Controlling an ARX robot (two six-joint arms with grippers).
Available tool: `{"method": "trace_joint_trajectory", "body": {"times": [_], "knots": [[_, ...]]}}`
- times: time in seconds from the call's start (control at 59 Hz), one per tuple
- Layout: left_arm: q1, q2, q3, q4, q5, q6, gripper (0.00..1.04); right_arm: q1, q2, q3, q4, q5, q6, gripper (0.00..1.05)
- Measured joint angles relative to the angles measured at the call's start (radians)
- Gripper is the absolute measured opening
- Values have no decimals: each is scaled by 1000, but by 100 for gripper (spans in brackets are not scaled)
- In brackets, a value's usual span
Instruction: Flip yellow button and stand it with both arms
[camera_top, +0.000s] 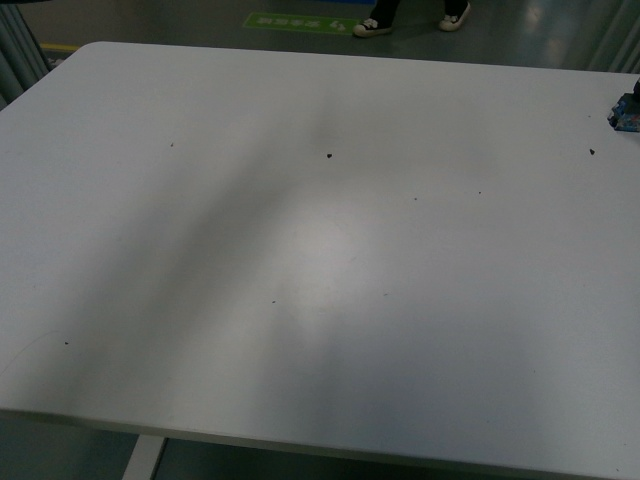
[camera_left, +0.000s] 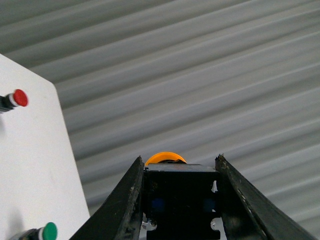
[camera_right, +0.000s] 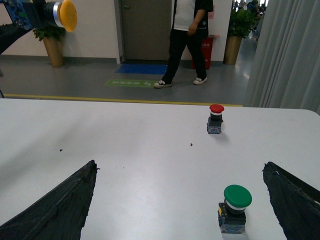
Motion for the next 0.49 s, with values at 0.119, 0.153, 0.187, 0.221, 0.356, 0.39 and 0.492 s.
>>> {"method": "trace_joint_trajectory", "body": {"times": [0.119, 0.153, 0.187, 0.221, 0.356, 0.39, 0.492], "knots": [[-14, -10, -17, 129, 5, -69, 35, 0, 0, 0, 0, 0, 0, 97], [-19, -11, -17, 152, 6, -77, 35, 0, 0, 0, 0, 0, 0, 97], [-25, -13, -16, 152, 6, -79, 35, 0, 0, 0, 0, 0, 0, 97], [-33, -14, -16, 149, 6, -91, 35, 0, 0, 0, 0, 0, 0, 97], [-63, -12, -6, 125, 14, -99, 35, 0, 0, 0, 0, 0, 0, 97], [-67, -12, -5, 109, 15, -100, 35, 0, 0, 0, 0, 0, 0, 97], [-75, -12, -4, 110, 32, -93, 35, 0, 0, 0, 0, 0, 0, 97]]}}
